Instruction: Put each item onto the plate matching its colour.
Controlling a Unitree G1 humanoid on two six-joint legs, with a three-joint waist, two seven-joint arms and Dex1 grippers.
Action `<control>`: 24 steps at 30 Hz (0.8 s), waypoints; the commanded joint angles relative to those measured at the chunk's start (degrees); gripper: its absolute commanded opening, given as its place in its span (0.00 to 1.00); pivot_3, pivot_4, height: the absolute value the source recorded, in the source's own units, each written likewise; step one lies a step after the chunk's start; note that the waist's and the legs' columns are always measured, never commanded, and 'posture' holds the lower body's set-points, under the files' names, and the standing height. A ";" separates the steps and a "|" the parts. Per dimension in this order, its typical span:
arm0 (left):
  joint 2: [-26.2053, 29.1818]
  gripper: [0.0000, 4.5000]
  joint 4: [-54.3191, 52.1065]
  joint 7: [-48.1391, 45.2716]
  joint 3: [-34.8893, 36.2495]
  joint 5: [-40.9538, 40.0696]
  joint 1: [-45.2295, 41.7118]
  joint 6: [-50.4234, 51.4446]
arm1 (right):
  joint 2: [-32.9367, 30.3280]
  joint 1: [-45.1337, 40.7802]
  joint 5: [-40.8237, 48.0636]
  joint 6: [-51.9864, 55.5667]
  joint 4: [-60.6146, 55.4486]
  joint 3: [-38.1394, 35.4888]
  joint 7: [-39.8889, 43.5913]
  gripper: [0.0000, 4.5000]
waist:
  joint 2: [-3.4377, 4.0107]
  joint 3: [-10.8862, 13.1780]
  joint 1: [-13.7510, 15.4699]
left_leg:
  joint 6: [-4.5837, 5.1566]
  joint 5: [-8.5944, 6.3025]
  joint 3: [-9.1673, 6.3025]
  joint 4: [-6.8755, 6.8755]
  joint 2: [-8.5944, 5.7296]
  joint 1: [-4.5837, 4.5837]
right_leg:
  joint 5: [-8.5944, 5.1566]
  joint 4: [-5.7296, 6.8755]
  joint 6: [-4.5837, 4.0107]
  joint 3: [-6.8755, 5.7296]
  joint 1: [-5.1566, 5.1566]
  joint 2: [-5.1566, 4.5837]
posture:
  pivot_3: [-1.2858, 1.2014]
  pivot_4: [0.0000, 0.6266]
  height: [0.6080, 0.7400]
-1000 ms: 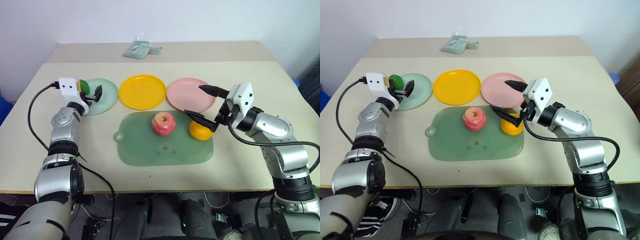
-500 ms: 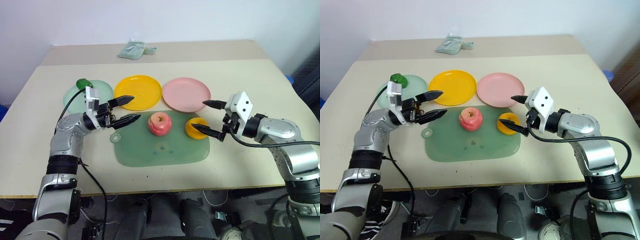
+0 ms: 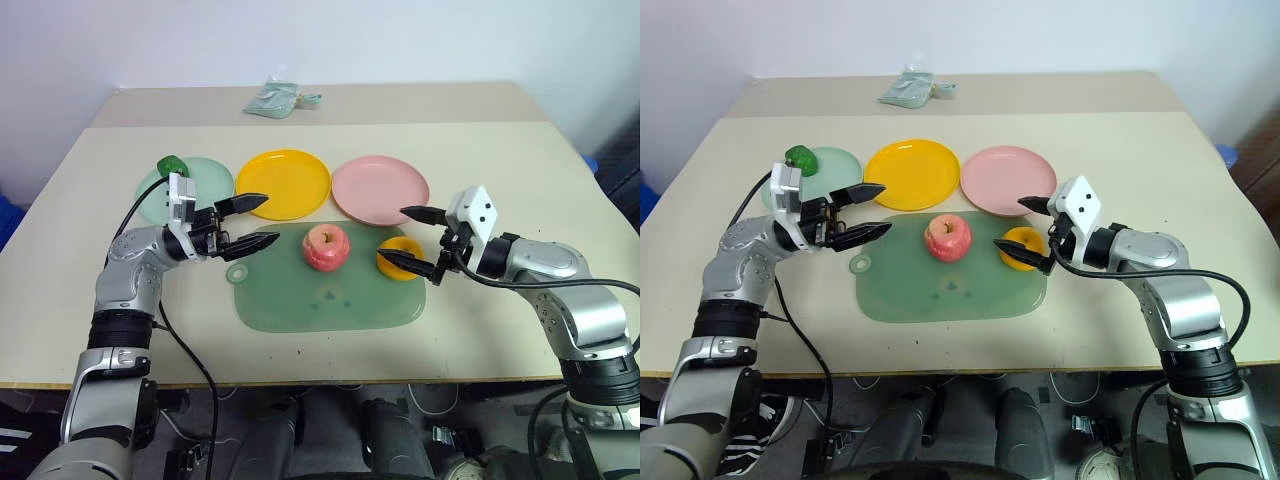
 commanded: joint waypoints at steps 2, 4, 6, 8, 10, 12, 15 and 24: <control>0.65 0.98 -1.27 -0.06 0.21 0.52 -0.31 -0.89 | 0.86 -2.04 1.94 0.34 -4.13 -1.01 -0.90 1.00 | 0.00 0.00 -0.02 | 0.00 0.00 -0.01 0.00 0.00 0.00 | 0.00 0.00 0.00 0.00 -0.01 0.00 | 0.52 0.24 1.00; 0.73 0.98 -1.84 0.06 0.30 0.32 -0.21 -0.49 | 1.66 -2.51 2.40 0.87 -4.83 -0.30 -1.42 1.00 | 0.00 0.00 -0.02 | 0.00 0.00 -0.01 -0.01 0.00 0.00 | 0.00 0.00 0.00 0.00 -0.01 0.00 | 0.52 0.24 1.00; 1.37 0.98 -2.53 -0.72 0.34 -0.16 0.19 0.35 | 3.16 -3.35 2.18 1.70 -5.50 1.34 -2.52 1.00 | 0.00 0.00 -0.09 | 0.00 0.00 -0.01 -0.01 0.00 0.00 | 0.00 0.00 0.00 0.00 -0.01 0.00 | 0.52 0.24 1.00; 2.12 0.98 -2.42 -1.72 0.29 -0.14 0.42 0.61 | 5.14 -4.56 0.91 1.72 -5.98 4.51 -3.24 1.00 | 0.00 0.00 -0.33 | 0.00 0.00 -0.01 -0.01 0.01 0.00 | 0.00 0.01 0.00 0.00 -0.04 0.01 | 0.52 0.24 1.00; 3.14 0.98 -2.42 -2.62 -0.12 0.53 0.87 0.60 | 7.96 -6.93 -0.41 3.27 -5.24 8.02 -5.08 1.00 | 0.00 0.00 -0.51 | 0.00 0.00 0.00 -0.04 0.02 0.00 | 0.00 0.02 -0.01 0.01 -0.07 0.01 | 0.52 0.24 1.00; 4.27 0.98 -2.04 -3.15 -0.64 1.15 1.19 1.35 | 10.77 -9.28 -2.44 3.99 -3.79 11.30 -6.81 1.00 | 0.01 0.00 -0.43 | -0.01 0.00 0.00 -0.06 0.03 0.00 | 0.00 0.04 -0.02 0.03 -0.11 0.03 | 0.52 0.24 1.00; 5.25 0.98 -1.47 -3.89 -0.98 2.12 1.69 0.19 | 13.44 -12.26 -7.19 3.32 -0.65 15.53 -8.75 1.00 | 0.01 0.00 -0.29 | -0.01 0.00 0.00 -0.06 0.01 0.00 | 0.00 0.04 -0.02 0.05 -0.11 0.03 | 0.52 0.24 1.00; 7.03 0.98 -4.39 -3.96 -0.17 1.77 4.74 0.20 | 14.16 -17.31 -14.49 9.48 8.93 21.60 -9.17 1.00 | 0.00 0.00 -0.27 | -0.03 0.01 -0.01 -0.12 -0.01 -0.01 | 0.00 0.05 -0.02 0.06 -0.15 0.04 | 0.52 0.24 1.00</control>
